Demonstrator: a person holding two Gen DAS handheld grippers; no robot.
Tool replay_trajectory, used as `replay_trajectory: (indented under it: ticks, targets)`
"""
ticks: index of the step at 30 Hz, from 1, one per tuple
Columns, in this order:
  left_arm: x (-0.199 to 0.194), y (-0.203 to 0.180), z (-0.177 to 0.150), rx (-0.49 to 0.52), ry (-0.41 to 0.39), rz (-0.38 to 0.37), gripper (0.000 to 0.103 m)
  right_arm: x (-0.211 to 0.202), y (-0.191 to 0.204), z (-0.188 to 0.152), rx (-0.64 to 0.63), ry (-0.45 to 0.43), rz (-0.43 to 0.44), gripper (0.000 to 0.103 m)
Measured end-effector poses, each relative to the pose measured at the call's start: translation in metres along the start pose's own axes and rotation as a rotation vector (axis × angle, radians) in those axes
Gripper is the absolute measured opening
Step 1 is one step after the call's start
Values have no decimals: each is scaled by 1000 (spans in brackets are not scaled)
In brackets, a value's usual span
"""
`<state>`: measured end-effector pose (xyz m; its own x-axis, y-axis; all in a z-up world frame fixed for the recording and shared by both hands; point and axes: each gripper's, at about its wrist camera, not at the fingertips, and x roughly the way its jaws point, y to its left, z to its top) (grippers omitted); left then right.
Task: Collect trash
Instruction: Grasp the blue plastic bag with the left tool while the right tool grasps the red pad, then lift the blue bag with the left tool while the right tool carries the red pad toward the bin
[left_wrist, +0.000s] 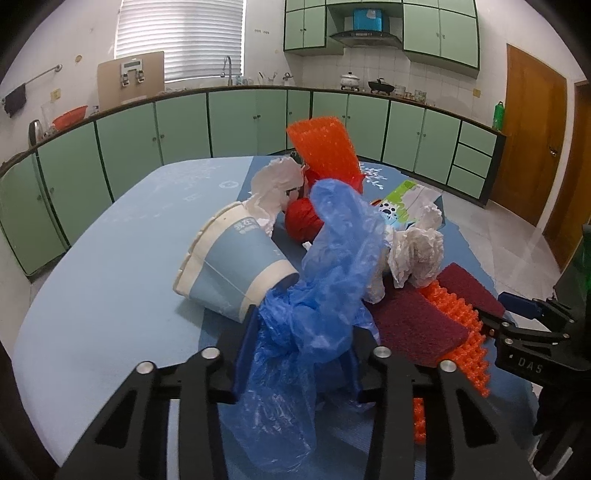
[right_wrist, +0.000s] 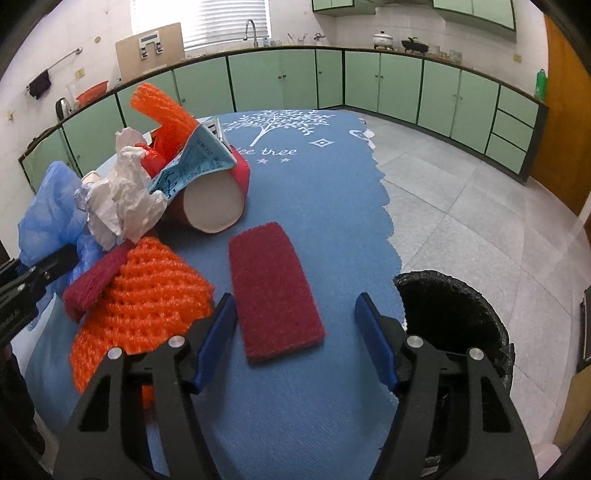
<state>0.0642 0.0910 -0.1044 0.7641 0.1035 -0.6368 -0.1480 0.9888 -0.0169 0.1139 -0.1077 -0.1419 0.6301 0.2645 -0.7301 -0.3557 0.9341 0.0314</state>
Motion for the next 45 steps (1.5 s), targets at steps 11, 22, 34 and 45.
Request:
replay_trajectory:
  ticks: [11, 22, 34, 45]
  targets:
    - [-3, -3, 4, 4, -4, 12, 22, -5, 8, -5, -54, -17, 36, 43]
    - [-44, 5, 28, -17, -132, 7, 13, -44, 1, 13, 24, -101, 94, 43]
    - [-88, -9, 57, -10, -264, -34, 13, -100, -4, 31, 32, -231, 96, 43]
    - [-73, -81, 82, 73, -265, -252, 13, -136, -62, 21, 109, -280, -40, 43]
